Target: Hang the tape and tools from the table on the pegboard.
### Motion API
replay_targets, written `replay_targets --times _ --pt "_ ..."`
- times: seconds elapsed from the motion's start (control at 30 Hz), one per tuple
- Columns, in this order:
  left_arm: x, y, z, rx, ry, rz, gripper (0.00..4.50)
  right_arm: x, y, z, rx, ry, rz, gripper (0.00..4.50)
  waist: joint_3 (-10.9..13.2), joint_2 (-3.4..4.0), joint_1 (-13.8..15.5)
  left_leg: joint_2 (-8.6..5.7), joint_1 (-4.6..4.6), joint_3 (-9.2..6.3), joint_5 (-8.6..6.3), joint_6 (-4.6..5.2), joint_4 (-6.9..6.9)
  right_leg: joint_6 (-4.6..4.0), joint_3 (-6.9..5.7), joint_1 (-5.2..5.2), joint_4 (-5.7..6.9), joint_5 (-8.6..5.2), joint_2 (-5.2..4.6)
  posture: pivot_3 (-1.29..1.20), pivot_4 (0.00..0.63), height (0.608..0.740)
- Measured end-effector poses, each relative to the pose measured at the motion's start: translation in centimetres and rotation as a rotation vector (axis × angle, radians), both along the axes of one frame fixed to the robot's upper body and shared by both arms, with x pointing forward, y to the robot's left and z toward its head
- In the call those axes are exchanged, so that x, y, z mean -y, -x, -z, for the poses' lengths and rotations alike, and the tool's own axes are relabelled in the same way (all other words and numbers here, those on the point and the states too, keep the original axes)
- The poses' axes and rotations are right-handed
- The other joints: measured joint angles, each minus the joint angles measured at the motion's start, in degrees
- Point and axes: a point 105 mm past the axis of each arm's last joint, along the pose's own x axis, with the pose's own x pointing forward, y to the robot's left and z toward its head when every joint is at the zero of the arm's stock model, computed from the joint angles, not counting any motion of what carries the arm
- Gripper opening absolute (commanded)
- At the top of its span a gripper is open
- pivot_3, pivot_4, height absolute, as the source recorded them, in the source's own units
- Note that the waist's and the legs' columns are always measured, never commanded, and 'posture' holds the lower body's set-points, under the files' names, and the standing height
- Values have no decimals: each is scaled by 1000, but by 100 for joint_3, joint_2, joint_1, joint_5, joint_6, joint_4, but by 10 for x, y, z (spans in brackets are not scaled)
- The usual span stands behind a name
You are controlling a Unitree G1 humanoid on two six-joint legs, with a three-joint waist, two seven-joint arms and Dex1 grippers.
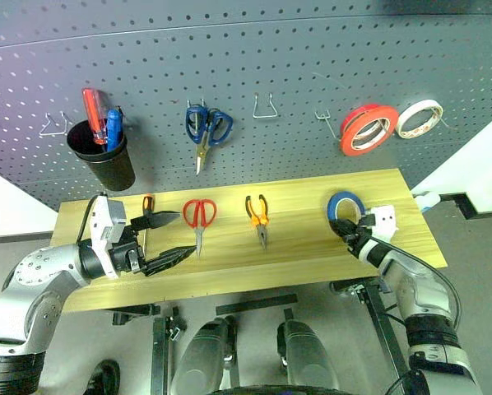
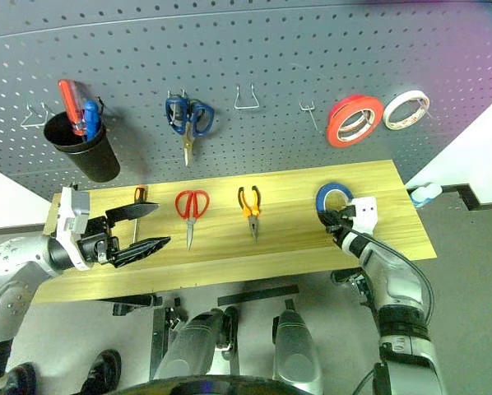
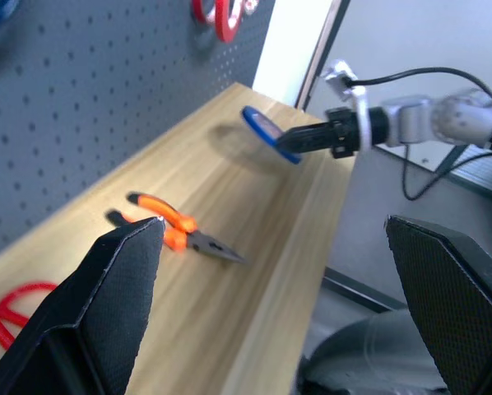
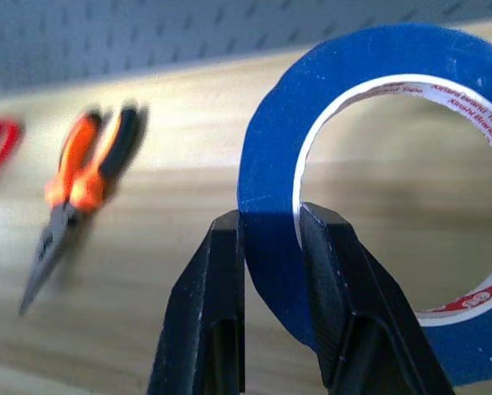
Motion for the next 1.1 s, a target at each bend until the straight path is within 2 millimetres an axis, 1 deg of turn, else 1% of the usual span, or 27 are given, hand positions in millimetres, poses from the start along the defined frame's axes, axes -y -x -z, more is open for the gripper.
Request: replay_targets --times 0.07,0.17,0.27,0.4,0.53,0.63,0.77,0.97,1.1 --pt "-1 -2 -1 8 -1 -2 4500 3 3 -12 49 -14 23 639 -30 2 -19 0 0 0 1 -2 0 1 0 0 2 0 0 -66 110 723" --pt "-2 -5 -1 8 3 -8 4500 3 4 -18 80 -39 41 639 -106 -3 -38 0 0 2 3 -4 1 1 0 -1 7 0 2 -76 92 723" --pt "-2 -9 -1 19 6 -10 4500 -2 6 -24 117 -51 41 639 -197 3 -34 0 0 2 6 -7 3 2 1 -2 10 1 2 -85 77 723" --pt "4 -10 2 17 14 8 4500 -12 7 -39 193 -78 20 639 -322 2 -36 0 1 2 7 -11 8 2 2 -3 20 1 4 -90 57 723" --pt "5 -13 -3 38 17 13 4500 -16 7 -52 257 -83 -1 639 -451 5 -37 0 4 2 11 -16 12 2 5 -6 34 1 5 -92 39 723" --pt "5 -13 -4 46 17 14 4500 -19 7 -57 284 -86 -19 639 -523 2 -38 1 8 2 14 -21 13 2 8 -6 43 1 7 -88 29 723" --pt "5 -13 -4 49 18 10 4500 -29 2 -67 318 -87 -59 639 -602 4 -51 4 13 3 17 -24 16 2 13 -8 56 1 10 -80 23 723" --pt "5 -14 -4 56 27 1 4500 -52 -8 -84 379 -70 -150 639 -711 6 -44 7 16 2 20 -27 17 1 15 -9 61 1 14 -51 13 723" --pt "4 -15 -4 58 35 -7 4500 -62 -21 -95 413 -58 -185 639 -770 -1 -41 8 17 2 20 -27 20 1 16 -9 62 1 16 -32 10 723"
